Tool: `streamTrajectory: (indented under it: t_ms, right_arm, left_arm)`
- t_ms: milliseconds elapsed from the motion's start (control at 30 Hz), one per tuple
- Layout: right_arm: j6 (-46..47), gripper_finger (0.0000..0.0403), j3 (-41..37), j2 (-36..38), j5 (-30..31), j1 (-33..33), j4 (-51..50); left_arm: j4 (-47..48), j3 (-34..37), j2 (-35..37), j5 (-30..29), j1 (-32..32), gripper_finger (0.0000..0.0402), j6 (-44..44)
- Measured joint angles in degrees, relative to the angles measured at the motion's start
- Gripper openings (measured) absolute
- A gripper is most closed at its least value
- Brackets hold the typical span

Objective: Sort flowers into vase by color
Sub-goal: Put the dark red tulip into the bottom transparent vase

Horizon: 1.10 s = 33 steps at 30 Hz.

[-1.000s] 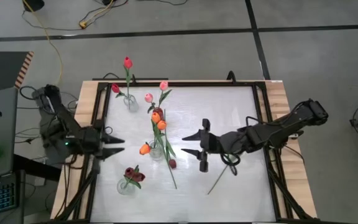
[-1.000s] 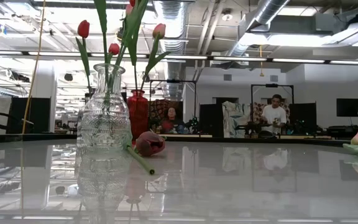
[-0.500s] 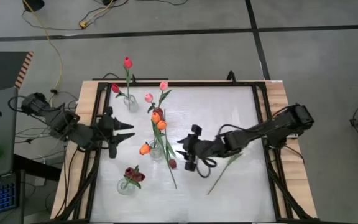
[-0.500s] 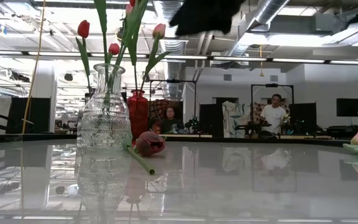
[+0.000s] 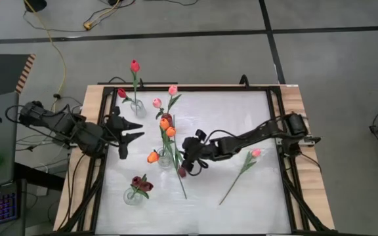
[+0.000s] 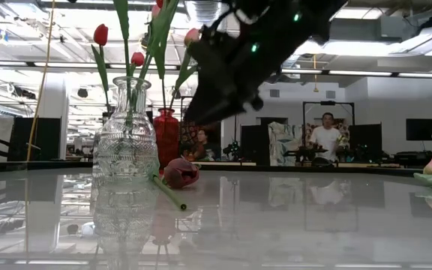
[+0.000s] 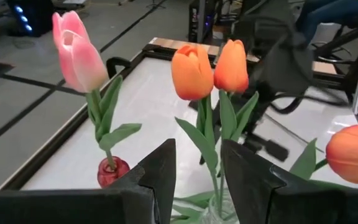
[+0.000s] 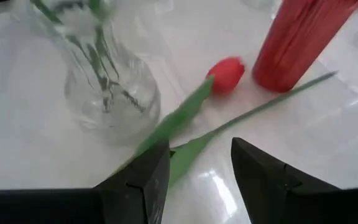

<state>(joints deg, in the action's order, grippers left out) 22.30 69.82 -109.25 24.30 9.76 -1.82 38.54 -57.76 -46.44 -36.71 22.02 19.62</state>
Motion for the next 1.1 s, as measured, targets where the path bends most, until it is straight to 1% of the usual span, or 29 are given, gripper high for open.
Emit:
streamTrajectory:
  t_ms: [167, 367, 567, 1033, 1100]
  right_arm:
    - [1.1, 0.0198, 0.0, -3.5, -3.5, -0.7, 4.2]
    - [2.0, 0.0198, 0.0, -6.4, -3.5, -1.1, 8.5]
    - [4.7, 0.0198, 0.0, -6.4, -3.3, -1.7, 8.2]
    - [4.8, 0.0198, 0.0, -6.4, -2.9, -1.3, 7.9]
    - [4.8, 0.0198, 0.0, -6.4, -1.8, -1.0, 8.0]
  left_arm:
    - [0.5, 0.0, 0.0, 1.7, -0.8, 0.0118, 0.0]
    - [0.6, 0.0, 0.0, 1.9, -0.9, 0.0118, 0.0]
    - [0.6, 0.0, 0.0, 1.9, -0.9, 0.0118, 0.0]
    - [0.6, 0.0, 0.0, 2.0, -0.9, 0.0118, 0.6]
    - [0.6, 0.0, 0.0, 2.0, -0.9, 0.0118, 0.6]
